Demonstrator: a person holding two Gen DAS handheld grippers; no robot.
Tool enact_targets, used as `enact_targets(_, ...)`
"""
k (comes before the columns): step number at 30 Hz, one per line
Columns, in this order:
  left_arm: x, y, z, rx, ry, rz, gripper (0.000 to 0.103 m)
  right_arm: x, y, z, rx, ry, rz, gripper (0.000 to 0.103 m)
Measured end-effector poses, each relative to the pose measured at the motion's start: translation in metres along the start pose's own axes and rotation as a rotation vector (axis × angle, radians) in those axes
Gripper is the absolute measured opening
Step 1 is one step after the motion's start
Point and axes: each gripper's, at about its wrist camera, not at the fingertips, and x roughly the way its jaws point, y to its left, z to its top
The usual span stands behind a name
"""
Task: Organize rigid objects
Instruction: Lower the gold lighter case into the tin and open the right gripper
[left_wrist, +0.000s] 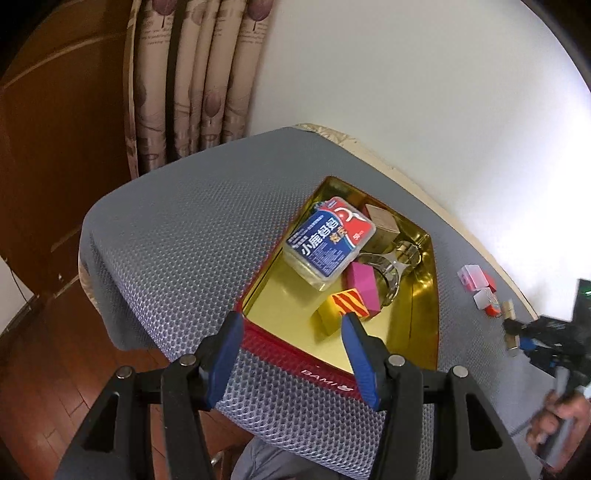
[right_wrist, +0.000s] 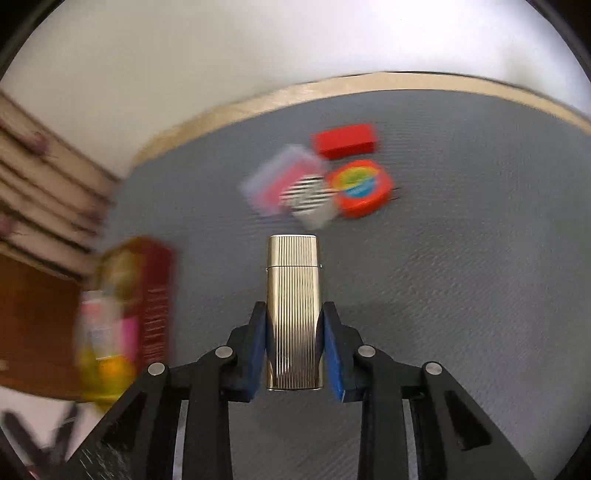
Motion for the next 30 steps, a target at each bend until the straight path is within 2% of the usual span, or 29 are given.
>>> enact_targets(4, 0.001, 0.003, 0.0, -0.014, 0.011, 0.001, 0.056, -0.008, 0.044, -0.014, -0.032, 0.061, 0.147, 0.027)
enact_targets(8, -0.003, 0.006, 0.0, -0.02, -0.01, 0.011, 0.056, 0.022, 0.092, -0.021, -0.056, 0.138, 0.229, 0.027)
enact_targets(14, -0.001, 0.011, 0.003, -0.035, -0.002, 0.004, 0.056, 0.06, 0.129, -0.032, -0.081, 0.184, 0.212, 0.027)
enact_targets(20, -0.001, 0.014, 0.005, -0.041, -0.003, 0.001, 0.056, 0.083, 0.13, -0.032, 0.0, 0.222, 0.21, 0.027)
enact_targets(26, 0.002, 0.013, 0.004, -0.036, 0.01, -0.002, 0.056, 0.102, 0.145, -0.028, 0.008, 0.216, 0.201, 0.03)
enact_targets(30, 0.003, 0.013, 0.004, -0.029, 0.015, -0.001, 0.056, 0.1, 0.145, -0.024, -0.007, 0.187, 0.186, 0.03)
